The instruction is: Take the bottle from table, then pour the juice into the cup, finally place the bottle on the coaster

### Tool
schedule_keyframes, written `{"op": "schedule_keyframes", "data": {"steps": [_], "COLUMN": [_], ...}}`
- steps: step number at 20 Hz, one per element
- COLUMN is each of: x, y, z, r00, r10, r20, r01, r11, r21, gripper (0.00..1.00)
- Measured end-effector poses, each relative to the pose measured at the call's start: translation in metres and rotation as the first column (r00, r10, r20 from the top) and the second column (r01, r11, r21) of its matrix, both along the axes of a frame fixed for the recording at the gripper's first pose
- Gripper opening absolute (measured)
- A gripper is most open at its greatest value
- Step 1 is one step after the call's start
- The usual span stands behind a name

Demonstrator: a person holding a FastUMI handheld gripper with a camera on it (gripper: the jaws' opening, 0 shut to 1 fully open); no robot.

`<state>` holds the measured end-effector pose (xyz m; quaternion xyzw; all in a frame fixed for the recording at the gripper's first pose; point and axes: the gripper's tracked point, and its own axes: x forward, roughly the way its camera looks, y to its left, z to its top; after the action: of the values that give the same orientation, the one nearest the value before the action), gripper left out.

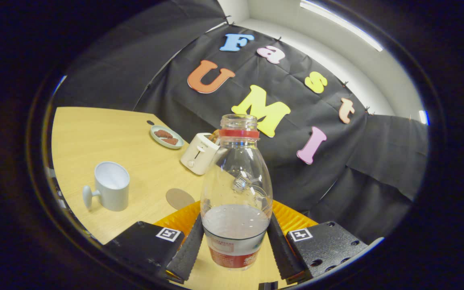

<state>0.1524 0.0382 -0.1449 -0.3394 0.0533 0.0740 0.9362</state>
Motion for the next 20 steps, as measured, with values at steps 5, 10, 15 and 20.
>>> {"op": "schedule_keyframes", "data": {"steps": [5, 10, 15, 20], "x": [0.001, 0.009, 0.025, 0.024], "y": [0.026, 0.035, 0.044, 0.049], "z": [-0.011, -0.041, -0.058, -0.074], "r00": [0.998, 0.995, 0.994, 0.993], "r10": [0.061, 0.094, 0.108, 0.119], "r20": [0.019, 0.021, 0.015, 0.000], "r01": [-0.056, -0.078, -0.085, -0.094], "r11": [0.981, 0.915, 0.851, 0.787], "r21": [-0.184, -0.395, -0.519, -0.610], "gripper": [0.83, 0.83, 0.83, 0.83]}}
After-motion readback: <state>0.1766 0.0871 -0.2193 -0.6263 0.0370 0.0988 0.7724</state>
